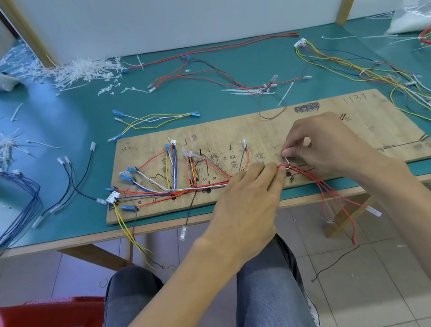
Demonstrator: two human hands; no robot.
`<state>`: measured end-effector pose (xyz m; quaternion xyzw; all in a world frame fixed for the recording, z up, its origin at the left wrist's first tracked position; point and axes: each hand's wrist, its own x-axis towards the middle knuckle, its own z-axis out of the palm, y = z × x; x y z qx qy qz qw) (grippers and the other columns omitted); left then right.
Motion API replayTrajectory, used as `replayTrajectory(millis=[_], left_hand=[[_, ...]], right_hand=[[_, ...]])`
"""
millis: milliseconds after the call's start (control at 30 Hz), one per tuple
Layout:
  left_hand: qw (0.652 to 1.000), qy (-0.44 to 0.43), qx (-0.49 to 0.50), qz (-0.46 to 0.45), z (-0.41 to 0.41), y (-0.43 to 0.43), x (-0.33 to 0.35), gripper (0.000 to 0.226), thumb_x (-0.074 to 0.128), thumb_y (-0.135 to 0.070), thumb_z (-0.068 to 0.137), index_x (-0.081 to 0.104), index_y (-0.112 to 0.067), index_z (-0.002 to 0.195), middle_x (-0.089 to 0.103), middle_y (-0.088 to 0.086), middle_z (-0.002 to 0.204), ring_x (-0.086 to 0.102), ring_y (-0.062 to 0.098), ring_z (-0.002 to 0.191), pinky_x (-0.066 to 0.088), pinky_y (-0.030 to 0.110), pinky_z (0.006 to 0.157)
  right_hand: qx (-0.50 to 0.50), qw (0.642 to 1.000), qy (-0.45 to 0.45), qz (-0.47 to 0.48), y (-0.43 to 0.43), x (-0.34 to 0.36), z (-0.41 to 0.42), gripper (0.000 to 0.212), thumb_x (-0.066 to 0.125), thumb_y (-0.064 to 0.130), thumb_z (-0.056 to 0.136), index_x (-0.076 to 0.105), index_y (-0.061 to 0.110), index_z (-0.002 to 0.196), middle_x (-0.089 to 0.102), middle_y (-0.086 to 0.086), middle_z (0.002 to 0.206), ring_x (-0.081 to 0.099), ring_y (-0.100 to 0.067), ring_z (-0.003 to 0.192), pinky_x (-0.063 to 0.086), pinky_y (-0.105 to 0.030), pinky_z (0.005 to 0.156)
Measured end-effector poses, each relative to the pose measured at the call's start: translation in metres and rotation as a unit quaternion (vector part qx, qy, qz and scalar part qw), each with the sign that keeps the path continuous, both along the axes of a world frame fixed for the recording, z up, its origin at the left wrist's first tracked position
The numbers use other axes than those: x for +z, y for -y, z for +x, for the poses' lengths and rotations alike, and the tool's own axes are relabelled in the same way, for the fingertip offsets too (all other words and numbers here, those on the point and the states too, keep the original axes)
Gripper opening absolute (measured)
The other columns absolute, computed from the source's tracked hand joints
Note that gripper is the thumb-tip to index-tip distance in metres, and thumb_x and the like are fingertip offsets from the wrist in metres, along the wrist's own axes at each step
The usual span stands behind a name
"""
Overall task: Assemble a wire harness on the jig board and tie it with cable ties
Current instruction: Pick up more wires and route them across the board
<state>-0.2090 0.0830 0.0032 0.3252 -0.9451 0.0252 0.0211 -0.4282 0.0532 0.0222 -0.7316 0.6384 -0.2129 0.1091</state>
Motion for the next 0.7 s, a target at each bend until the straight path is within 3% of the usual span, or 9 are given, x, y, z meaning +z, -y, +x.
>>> replayTrajectory(millis=[100,233,367,567,700], left_hand=[[1.0,0.003,-0.012,-0.002,0.003,0.003,0.0,0.082,0.061,-0.016,0.079,0.036,-0.01,0.157,0.048,0.006,0.143,0.047,0.027,0.127,0.045,0.04,0.103],[1.0,0.007,-0.024,-0.013,0.005,0.005,0.001,0.078,0.055,-0.017,0.08,0.039,-0.008,0.156,0.047,0.007,0.148,0.047,0.027,0.128,0.047,0.041,0.102],[0.998,0.031,-0.031,-0.037,0.005,0.006,-0.001,0.078,0.029,-0.022,0.082,0.036,-0.008,0.158,0.037,0.006,0.163,0.043,0.027,0.132,0.043,0.039,0.103],[0.998,0.019,-0.02,-0.058,-0.003,0.006,-0.011,0.075,0.04,-0.021,0.084,0.036,-0.006,0.158,0.046,0.006,0.153,0.044,0.028,0.129,0.041,0.04,0.104],[0.998,0.019,-0.007,-0.067,-0.005,0.002,-0.013,0.071,0.045,-0.023,0.089,0.035,-0.006,0.158,0.042,0.007,0.157,0.036,0.028,0.141,0.031,0.044,0.119]], right_hand=[[-0.02,0.999,-0.003,-0.032,-0.012,-0.009,0.002,0.001,0.085,0.023,0.086,0.084,0.023,0.085,0.071,0.008,0.084,0.065,-0.015,0.079,0.051,-0.034,0.076],[-0.078,0.995,0.031,-0.059,-0.021,-0.015,0.009,0.007,0.087,0.03,0.084,0.085,0.025,0.087,0.067,0.013,0.082,0.063,-0.006,0.074,0.048,-0.019,0.072],[-0.118,0.989,0.023,-0.083,-0.027,-0.019,0.019,0.007,0.085,0.028,0.087,0.086,0.021,0.089,0.07,0.003,0.084,0.065,-0.016,0.075,0.057,-0.041,0.072],[-0.124,0.988,-0.021,-0.089,-0.033,-0.021,0.024,0.013,0.079,0.027,0.094,0.085,0.016,0.097,0.066,-0.001,0.085,0.062,-0.023,0.084,0.054,-0.043,0.074],[-0.108,0.99,-0.038,-0.081,-0.044,-0.027,0.021,0.025,0.073,0.02,0.097,0.076,0.012,0.12,0.068,-0.003,0.1,0.06,-0.029,0.102,0.048,-0.04,0.089]])
